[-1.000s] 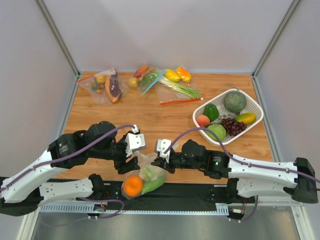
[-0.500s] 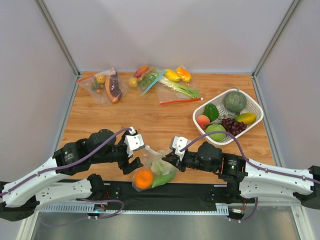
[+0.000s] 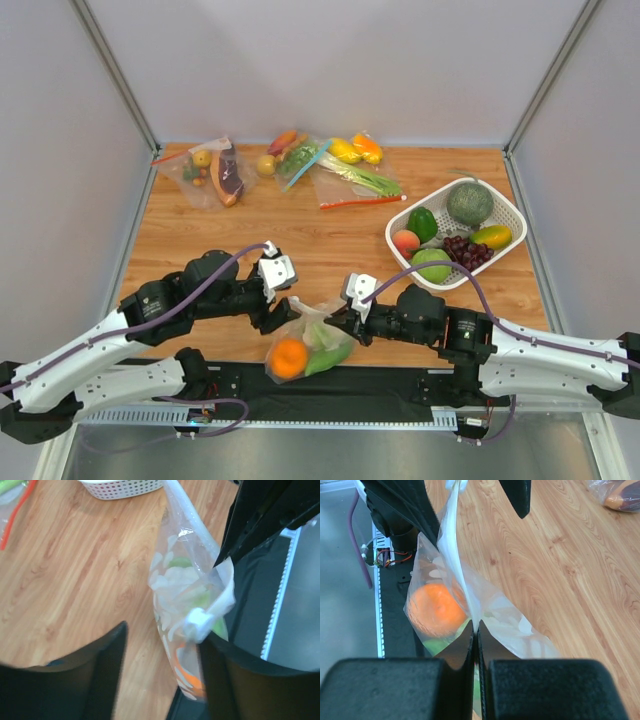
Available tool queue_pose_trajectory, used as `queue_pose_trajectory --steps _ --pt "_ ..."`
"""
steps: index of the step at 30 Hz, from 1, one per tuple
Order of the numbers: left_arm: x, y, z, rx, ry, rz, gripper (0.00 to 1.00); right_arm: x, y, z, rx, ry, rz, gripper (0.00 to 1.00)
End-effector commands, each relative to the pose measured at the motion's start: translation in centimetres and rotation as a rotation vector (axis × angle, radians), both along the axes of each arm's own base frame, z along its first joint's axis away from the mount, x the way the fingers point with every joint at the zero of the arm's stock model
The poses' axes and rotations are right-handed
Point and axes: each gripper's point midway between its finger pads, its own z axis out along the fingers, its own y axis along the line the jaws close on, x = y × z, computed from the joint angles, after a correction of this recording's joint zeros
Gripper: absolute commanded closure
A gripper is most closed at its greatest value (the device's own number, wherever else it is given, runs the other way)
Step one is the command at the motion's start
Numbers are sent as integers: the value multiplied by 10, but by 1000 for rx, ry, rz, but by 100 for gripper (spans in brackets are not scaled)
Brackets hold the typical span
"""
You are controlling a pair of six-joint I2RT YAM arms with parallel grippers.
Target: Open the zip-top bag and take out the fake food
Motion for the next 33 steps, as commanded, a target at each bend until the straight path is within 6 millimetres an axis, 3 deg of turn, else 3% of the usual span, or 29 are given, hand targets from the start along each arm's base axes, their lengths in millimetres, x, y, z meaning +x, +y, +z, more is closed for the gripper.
queue_pose_trajectory --steps 1,2,3,4,7,11,12,17,22,29,33 --pt "6 -15 16 -69 -19 -36 53 -2 -1 27 86 -12 1 100" --pt "7 -17 15 -71 -18 -42 80 -2 -2 28 86 -14 1 100" --pt "9 -19 16 -79 -17 -48 96 4 -6 29 84 -22 -34 100" --pt "14 -24 16 -83 -24 -42 100 5 -9 27 71 -21 -45 100" --pt "31 -32 14 -68 -38 -27 100 14 -23 30 51 -32 -117 95" --pt "50 -39 26 -53 -68 -15 100 20 -45 41 58 -39 -186 56" --pt "54 -40 27 -46 -78 -8 100 21 -52 48 77 -40 -201 42" --pt "59 -51 25 12 -85 -63 100 31 -89 76 133 -35 -329 21" --pt "61 -55 25 26 -105 -92 100 37 -100 93 167 -61 -375 17" --pt "70 -72 34 -53 -125 -89 100 56 -68 101 113 -102 -420 17" --pt "63 -73 27 -32 -69 -108 100 61 -54 124 197 -115 -429 17"
